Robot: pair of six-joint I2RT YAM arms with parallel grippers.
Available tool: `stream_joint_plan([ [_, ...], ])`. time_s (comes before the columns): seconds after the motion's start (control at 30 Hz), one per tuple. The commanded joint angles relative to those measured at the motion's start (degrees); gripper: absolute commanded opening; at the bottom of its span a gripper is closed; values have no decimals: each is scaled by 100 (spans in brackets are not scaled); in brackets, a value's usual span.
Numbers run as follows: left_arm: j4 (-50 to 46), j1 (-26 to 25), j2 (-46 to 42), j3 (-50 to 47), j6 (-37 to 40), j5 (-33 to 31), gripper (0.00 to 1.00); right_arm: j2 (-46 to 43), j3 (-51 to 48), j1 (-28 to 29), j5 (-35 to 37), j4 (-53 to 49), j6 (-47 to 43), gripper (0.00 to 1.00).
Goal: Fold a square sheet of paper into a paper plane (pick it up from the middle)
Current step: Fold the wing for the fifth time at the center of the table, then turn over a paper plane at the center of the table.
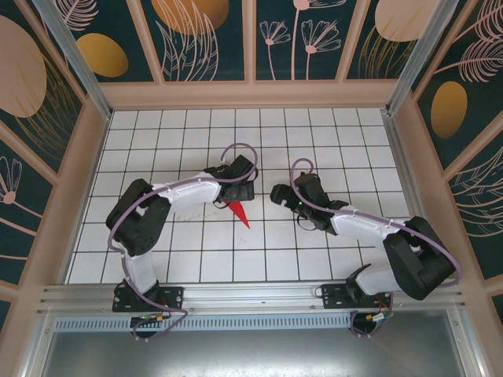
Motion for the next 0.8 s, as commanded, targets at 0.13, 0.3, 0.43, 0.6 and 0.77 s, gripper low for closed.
stream_joint_plan([
  [0.13, -988, -54, 2, 169, -425, -466, 73, -68, -35, -106, 63, -174, 127, 97],
  [0.3, -954, -77, -283, 87, -610, -470, 68, 90, 27, -105, -82, -148, 148, 97],
  [0.43, -854, -78, -369, 28, -722, -413, 57, 163, 71, -111, -155, -166, 158, 96],
  [0.6, -528, -78, -373, -157, -836, -160, 43, 161, 104, -107, -162, -202, 174, 96],
  [0.77, -326, -78, -390, -270, -923, 22, 33, 124, 124, -106, -142, -273, 176, 96],
])
